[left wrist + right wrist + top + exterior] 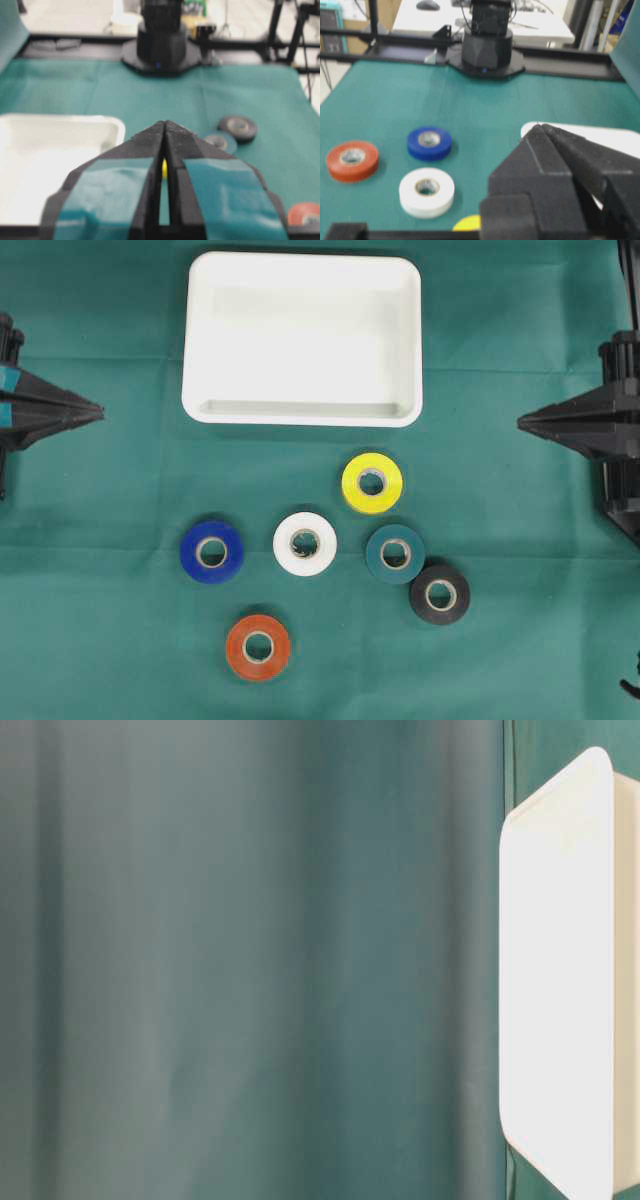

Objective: Put the tape into the white case with the right arm.
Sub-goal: 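Open the right gripper and move it inward from the rest pose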

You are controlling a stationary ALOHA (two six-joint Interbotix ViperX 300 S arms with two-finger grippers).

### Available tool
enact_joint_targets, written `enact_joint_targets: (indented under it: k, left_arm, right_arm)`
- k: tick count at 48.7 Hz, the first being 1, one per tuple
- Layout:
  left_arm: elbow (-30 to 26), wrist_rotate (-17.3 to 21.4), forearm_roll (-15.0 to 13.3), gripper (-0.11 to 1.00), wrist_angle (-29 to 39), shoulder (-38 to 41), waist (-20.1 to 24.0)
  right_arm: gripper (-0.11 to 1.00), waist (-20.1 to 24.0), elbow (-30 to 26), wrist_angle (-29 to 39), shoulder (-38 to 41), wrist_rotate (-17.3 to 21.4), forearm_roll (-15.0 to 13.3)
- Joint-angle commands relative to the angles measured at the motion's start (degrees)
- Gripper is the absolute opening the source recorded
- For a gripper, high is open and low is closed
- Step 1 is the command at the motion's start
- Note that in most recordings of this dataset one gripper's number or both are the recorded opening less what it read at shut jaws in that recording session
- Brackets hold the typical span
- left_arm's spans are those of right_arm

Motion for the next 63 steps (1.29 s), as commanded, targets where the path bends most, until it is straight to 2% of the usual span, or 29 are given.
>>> enact_joint_targets:
  k: [1, 7, 18, 23, 32, 36, 40, 44, 51, 53, 63]
  left_arm:
    - [0.97, 0.00, -0.18, 0.00, 1.05, -1.76, 0.18]
    - [3.69, 0.26, -0.09, 0.00, 4.48, -5.27, 0.18]
    - [8.17, 0.79, 0.00, 0.00, 14.33, -12.74, 0.18]
    - [9.32, 0.79, -0.09, 0.00, 16.52, -15.64, 0.18]
    - [10.20, 0.62, -0.09, 0.00, 17.49, -17.58, 0.18]
    - [10.20, 0.53, -0.09, 0.00, 17.49, -17.31, 0.18]
    - [10.20, 0.53, -0.09, 0.00, 17.58, -17.05, 0.18]
    - [10.20, 0.53, -0.09, 0.00, 17.58, -16.87, 0.18]
    - [10.28, 0.53, 0.00, 0.00, 17.49, -16.79, 0.18]
    - [10.28, 0.44, 0.00, 0.00, 17.58, -16.79, 0.18]
    - [10.46, 0.44, -0.09, 0.00, 17.58, -16.79, 0.18]
  right_arm:
    - [-0.10, -0.09, 0.62, 0.70, -0.88, 0.18, -0.53]
    - [-0.10, -0.09, 3.60, 1.23, -2.11, 0.35, -0.53]
    - [-0.10, -0.09, 5.71, 1.85, -2.81, 1.85, -0.62]
    - [-0.09, -0.09, 6.86, 2.02, -2.81, 2.99, -0.70]
    - [-0.08, -0.09, 8.53, 2.02, -2.81, 3.16, -2.90]
    - [0.00, -0.18, 9.05, 2.02, -2.81, 3.08, -4.57]
    - [0.14, -0.09, 9.40, 2.02, -2.81, 3.16, -7.38]
    - [0.36, -0.09, 9.32, 2.02, -2.81, 3.34, -9.23]
    - [0.77, -0.09, 9.40, 2.11, -2.81, 3.43, -9.58]
    - [0.81, -0.09, 9.40, 2.11, -2.81, 3.43, -9.67]
    - [0.80, 0.70, 9.40, 2.72, -2.55, 3.43, -9.67]
